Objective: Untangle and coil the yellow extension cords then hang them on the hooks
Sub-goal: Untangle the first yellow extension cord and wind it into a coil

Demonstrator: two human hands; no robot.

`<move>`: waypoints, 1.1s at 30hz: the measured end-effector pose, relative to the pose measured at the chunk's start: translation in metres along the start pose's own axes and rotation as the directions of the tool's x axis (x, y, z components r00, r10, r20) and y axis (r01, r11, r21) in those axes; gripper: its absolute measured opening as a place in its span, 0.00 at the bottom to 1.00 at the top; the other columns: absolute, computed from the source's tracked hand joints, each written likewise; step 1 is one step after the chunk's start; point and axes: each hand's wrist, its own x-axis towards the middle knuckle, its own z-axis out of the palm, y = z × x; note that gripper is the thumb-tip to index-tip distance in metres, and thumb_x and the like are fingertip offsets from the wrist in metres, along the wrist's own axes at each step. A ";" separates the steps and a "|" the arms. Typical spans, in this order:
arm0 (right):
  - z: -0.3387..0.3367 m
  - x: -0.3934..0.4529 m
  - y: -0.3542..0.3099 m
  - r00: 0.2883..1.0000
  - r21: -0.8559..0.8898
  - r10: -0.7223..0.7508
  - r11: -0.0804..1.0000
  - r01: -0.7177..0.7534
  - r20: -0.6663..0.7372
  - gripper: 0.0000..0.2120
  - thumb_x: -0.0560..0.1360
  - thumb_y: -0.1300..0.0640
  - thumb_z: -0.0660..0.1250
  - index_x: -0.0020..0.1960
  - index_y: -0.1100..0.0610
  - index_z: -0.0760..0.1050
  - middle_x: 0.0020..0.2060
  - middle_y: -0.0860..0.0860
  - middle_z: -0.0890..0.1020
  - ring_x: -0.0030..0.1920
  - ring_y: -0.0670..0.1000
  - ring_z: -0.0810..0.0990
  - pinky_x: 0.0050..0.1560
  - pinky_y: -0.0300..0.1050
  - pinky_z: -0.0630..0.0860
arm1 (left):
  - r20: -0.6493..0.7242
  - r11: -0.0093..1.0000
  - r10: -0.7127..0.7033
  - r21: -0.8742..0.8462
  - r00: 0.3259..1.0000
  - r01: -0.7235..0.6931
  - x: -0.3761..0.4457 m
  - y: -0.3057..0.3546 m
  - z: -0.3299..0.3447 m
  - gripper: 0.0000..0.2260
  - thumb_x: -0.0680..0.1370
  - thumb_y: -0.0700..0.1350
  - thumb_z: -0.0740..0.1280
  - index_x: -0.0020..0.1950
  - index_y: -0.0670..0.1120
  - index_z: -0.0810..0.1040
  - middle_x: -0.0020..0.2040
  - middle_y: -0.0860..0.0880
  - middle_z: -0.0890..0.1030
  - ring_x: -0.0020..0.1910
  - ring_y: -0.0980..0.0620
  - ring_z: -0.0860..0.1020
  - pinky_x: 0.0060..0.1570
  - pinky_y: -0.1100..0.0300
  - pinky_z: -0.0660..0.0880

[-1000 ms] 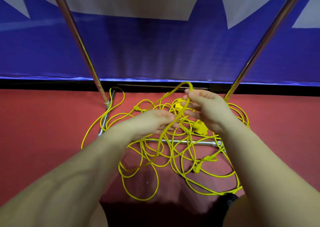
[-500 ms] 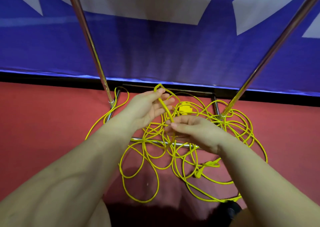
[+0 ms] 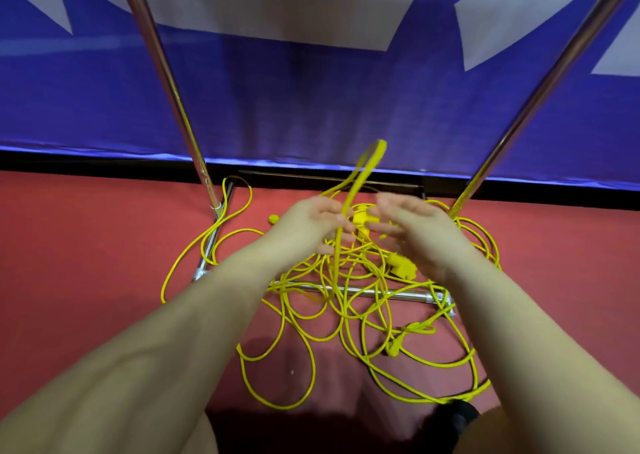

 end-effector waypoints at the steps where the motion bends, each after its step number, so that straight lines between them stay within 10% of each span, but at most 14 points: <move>1: 0.004 -0.002 0.006 0.996 -0.105 0.044 0.994 -0.037 0.071 0.04 0.75 0.57 0.66 0.49 0.52 0.76 0.47 0.52 0.81 0.47 0.50 0.81 0.45 0.41 0.77 | -0.040 0.986 -0.004 -0.169 0.999 -0.003 0.000 0.004 -0.001 0.06 0.81 0.38 0.57 0.55 0.45 0.72 0.43 0.51 0.79 0.41 0.58 0.80 0.44 0.60 0.77; 6: 0.019 -0.008 0.020 0.976 -0.188 0.051 0.982 -0.011 0.210 0.07 0.74 0.65 0.67 0.51 0.59 0.76 0.39 0.51 0.83 0.38 0.45 0.82 0.42 0.35 0.78 | -0.102 0.834 -0.009 -0.550 0.995 -0.049 0.000 0.013 -0.010 0.06 0.80 0.38 0.57 0.50 0.45 0.72 0.48 0.48 0.80 0.42 0.54 0.82 0.44 0.58 0.79; 12: -0.003 -0.002 -0.007 0.997 0.170 -0.065 0.983 0.072 -0.049 0.06 0.77 0.63 0.62 0.49 0.54 0.76 0.34 0.45 0.84 0.36 0.42 0.83 0.35 0.35 0.79 | 0.207 0.981 -0.065 0.192 0.976 0.024 -0.006 -0.007 0.004 0.12 0.80 0.44 0.59 0.64 0.46 0.73 0.55 0.51 0.78 0.55 0.56 0.75 0.54 0.65 0.71; 16: -0.005 -0.002 -0.008 0.995 0.249 -0.059 0.965 0.079 -0.086 0.06 0.77 0.62 0.62 0.52 0.56 0.75 0.38 0.46 0.84 0.42 0.45 0.84 0.38 0.37 0.80 | 0.153 0.973 0.020 0.223 0.988 -0.054 -0.006 -0.009 0.006 0.07 0.77 0.37 0.65 0.53 0.45 0.74 0.46 0.46 0.79 0.47 0.52 0.76 0.47 0.64 0.73; 22: 0.003 -0.009 0.017 0.981 -0.390 -0.055 0.912 0.126 0.187 0.13 0.72 0.59 0.70 0.57 0.56 0.76 0.46 0.50 0.82 0.43 0.43 0.80 0.43 0.32 0.75 | -0.031 0.957 0.047 -0.284 0.998 -0.054 -0.004 0.008 -0.002 0.07 0.79 0.37 0.60 0.50 0.47 0.74 0.43 0.49 0.80 0.41 0.55 0.80 0.41 0.58 0.80; 27: 0.004 -0.010 0.013 0.971 -0.434 -0.130 0.877 0.206 0.199 0.06 0.74 0.64 0.68 0.44 0.53 0.76 0.36 0.51 0.80 0.34 0.42 0.78 0.39 0.32 0.74 | -0.007 0.862 0.038 -0.506 0.999 -0.036 -0.002 0.010 -0.007 0.08 0.79 0.35 0.58 0.53 0.45 0.74 0.47 0.48 0.81 0.41 0.56 0.83 0.44 0.59 0.80; 33: -0.005 -0.008 -0.006 0.979 -0.078 -0.200 0.977 0.196 -0.048 0.06 0.78 0.63 0.61 0.47 0.55 0.75 0.40 0.49 0.82 0.33 0.44 0.83 0.36 0.36 0.79 | 0.166 0.984 0.092 0.139 0.982 -0.116 -0.005 -0.006 0.005 0.11 0.79 0.37 0.61 0.58 0.50 0.72 0.52 0.51 0.77 0.48 0.65 0.74 0.49 0.77 0.70</move>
